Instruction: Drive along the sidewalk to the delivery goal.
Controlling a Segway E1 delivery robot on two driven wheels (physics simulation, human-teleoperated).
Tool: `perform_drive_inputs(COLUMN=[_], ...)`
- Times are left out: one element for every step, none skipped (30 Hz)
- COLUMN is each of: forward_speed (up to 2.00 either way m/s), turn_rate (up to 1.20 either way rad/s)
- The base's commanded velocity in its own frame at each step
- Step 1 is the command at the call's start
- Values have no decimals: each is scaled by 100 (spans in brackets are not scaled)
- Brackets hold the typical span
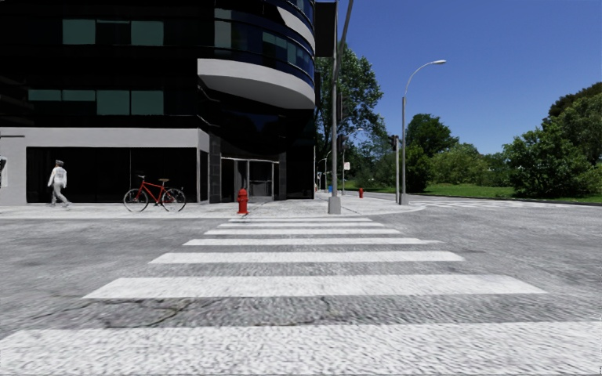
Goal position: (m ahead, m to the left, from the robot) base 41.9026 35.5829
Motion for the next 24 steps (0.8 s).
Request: perform_drive_inputs(forward_speed=[200,200,200,200,200,200,200,200,200,200,200,200,200,200,200,200,200,200,200,200,200,200,200,200], turn_rate=[0,0,0,0,0,0,0,0,0,0,0,0,0,15,25,30,30,30,21,4,0,0,0,0])
